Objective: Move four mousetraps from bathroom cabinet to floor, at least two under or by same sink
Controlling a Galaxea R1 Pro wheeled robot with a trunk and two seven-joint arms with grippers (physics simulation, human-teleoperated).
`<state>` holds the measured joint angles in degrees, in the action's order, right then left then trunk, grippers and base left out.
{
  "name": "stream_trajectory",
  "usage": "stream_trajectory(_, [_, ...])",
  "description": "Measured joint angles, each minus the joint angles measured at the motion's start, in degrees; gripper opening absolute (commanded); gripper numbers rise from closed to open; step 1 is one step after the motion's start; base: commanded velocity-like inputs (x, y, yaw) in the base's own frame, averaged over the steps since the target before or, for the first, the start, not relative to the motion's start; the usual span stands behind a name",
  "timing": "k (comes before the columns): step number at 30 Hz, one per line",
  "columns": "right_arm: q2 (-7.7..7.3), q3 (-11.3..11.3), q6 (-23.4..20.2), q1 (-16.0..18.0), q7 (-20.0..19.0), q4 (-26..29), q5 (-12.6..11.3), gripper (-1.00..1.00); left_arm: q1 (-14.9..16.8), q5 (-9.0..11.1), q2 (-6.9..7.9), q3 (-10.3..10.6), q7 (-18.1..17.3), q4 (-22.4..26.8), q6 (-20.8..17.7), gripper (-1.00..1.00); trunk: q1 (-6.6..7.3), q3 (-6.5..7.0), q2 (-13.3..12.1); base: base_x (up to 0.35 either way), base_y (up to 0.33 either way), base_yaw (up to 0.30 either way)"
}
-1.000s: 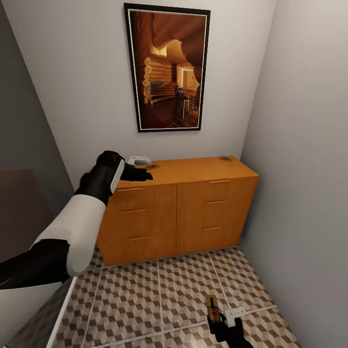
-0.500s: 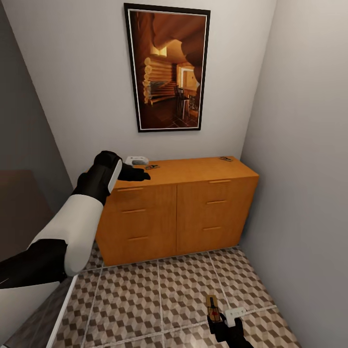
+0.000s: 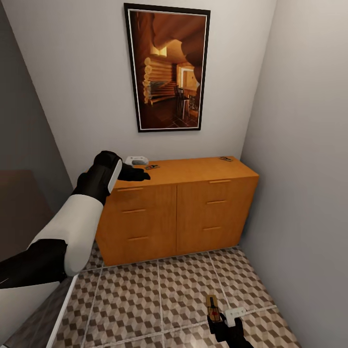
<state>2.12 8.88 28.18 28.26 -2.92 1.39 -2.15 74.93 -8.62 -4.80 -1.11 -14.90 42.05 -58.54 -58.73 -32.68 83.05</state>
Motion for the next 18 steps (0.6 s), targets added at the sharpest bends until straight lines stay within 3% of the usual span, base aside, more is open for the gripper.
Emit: stream_trajectory(18, [-0.01, 0.00, 0.00, 0.00, 0.00, 0.00, 0.00, -1.00, 0.00, 0.00, 0.00, 0.08, 0.00, 0.00, 0.00, 1.00, 0.00, 0.00, 0.00, 0.000, 0.000, 0.000])
